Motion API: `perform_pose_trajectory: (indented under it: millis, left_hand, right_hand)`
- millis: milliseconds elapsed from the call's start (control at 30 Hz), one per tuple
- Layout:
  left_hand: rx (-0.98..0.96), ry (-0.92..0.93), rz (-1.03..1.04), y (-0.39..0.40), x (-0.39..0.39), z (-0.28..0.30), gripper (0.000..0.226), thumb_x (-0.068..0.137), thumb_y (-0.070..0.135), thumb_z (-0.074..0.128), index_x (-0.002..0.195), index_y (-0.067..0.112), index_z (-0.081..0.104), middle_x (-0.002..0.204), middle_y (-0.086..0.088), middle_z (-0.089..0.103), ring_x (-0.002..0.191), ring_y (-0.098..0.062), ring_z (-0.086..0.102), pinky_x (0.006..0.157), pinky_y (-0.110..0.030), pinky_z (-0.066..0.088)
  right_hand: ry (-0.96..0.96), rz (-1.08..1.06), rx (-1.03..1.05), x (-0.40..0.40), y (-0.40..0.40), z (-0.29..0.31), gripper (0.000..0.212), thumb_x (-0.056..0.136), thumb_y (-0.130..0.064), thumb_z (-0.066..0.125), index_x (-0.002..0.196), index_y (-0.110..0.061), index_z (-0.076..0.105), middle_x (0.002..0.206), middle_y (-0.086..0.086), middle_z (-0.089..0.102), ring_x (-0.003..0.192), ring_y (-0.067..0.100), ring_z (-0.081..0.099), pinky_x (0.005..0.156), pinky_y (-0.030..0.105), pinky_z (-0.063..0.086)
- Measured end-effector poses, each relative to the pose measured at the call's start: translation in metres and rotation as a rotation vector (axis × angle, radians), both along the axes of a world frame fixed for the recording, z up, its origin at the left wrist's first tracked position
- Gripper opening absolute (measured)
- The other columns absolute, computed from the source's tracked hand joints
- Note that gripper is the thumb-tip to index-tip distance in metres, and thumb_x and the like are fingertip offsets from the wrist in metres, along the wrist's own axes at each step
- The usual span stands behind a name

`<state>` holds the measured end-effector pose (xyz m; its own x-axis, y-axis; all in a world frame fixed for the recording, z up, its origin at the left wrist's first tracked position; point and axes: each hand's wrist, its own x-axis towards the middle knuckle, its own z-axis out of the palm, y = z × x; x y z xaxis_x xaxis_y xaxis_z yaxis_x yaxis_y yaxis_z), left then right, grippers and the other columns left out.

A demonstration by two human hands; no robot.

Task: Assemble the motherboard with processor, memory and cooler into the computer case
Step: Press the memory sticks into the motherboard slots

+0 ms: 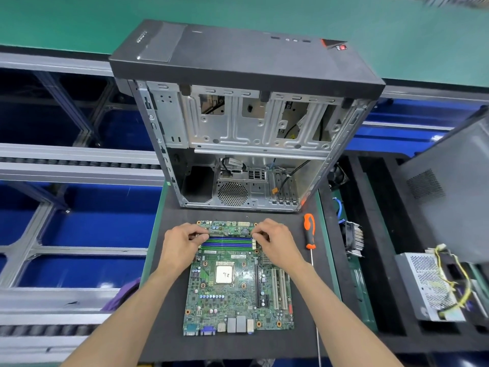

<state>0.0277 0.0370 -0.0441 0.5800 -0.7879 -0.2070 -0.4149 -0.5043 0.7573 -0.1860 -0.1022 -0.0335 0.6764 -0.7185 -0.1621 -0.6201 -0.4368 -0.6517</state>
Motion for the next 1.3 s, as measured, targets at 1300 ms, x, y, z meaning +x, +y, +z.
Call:
perform_pose_trajectory:
  millis: [1300]
  left_hand:
    - [0.28,0.53,0.533,-0.02,0.011,0.016,0.046,0.052,0.024,0.099,0.082,0.003,0.071,0.076,-0.009,0.074,0.066,-0.02,0.072,0.051,-0.029,0.059]
  right_hand:
    - [0.239,-0.621,0.502,0.032,0.0,0.024,0.035,0.07,-0.038,0.086,0.077,-0.006,0.074,0.053,0.003,0.069,0.057,0.01,0.07,0.075,0.033,0.059]
